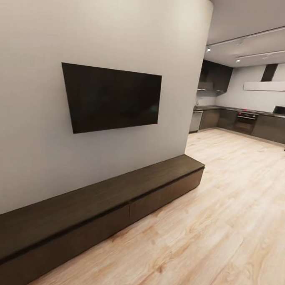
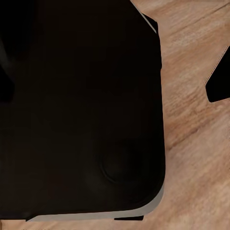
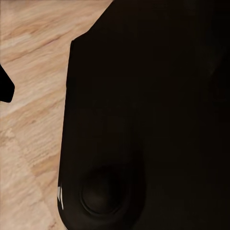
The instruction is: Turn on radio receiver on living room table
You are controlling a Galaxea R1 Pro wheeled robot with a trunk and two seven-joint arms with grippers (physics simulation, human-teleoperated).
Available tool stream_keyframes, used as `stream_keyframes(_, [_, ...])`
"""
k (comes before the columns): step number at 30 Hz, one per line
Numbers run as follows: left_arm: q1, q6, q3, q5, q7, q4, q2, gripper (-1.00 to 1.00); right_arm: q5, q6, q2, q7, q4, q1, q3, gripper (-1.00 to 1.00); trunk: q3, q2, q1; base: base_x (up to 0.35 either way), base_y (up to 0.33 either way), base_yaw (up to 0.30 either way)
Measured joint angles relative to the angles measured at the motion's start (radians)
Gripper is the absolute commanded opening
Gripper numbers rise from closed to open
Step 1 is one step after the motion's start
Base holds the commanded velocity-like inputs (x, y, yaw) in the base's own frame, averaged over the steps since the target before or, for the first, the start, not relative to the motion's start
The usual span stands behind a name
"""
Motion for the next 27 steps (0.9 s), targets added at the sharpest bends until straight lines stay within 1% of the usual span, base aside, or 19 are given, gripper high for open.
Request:
stream_keyframes(3, [0.0, 0.0, 0.0, 0.0, 0.0, 0.0, 0.0, 1.0, 0.002, -0.001, 0.0, -0.002, 0.0, 0.0, 0.004, 1.0, 0.0, 0.0, 0.0, 0.0, 0.0, -0.15])
stream_keyframes(9, [0.0, 0.0, 0.0, 0.0, 0.0, 0.0, 0.0, 1.0, -0.006, -0.01, 0.0, -0.008, 0.0, 0.0, -0.002, 1.0, 0.0, 0.0, 0.0, 0.0, 0.0, -0.025])
stream_keyframes(12, [0.0, 0.0, 0.0, 0.0, 0.0, 0.0, 0.0, 1.0, -0.007, -0.046, 0.0, -0.009, 0.0, 0.0, -0.001, 1.0, 0.0, 0.0, 0.0, 0.0, 0.0, -0.124])
stream_keyframes(17, [0.0, 0.0, 0.0, 0.0, 0.0, -0.001, 0.0, 1.0, -0.006, -0.082, 0.0, -0.009, 0.0, 0.0, 0.002, 1.0, 0.0, 0.0, 0.0, 0.0, 0.0, -0.234])
stream_keyframes(27, [0.0, 0.0, 0.0, 0.0, 0.0, 0.0, 0.0, 1.0, -0.001, -0.089, 0.0, -0.009, 0.0, 0.0, 0.004, 1.0, 0.0, 0.0, 0.0, 0.0, 0.0, -0.282])
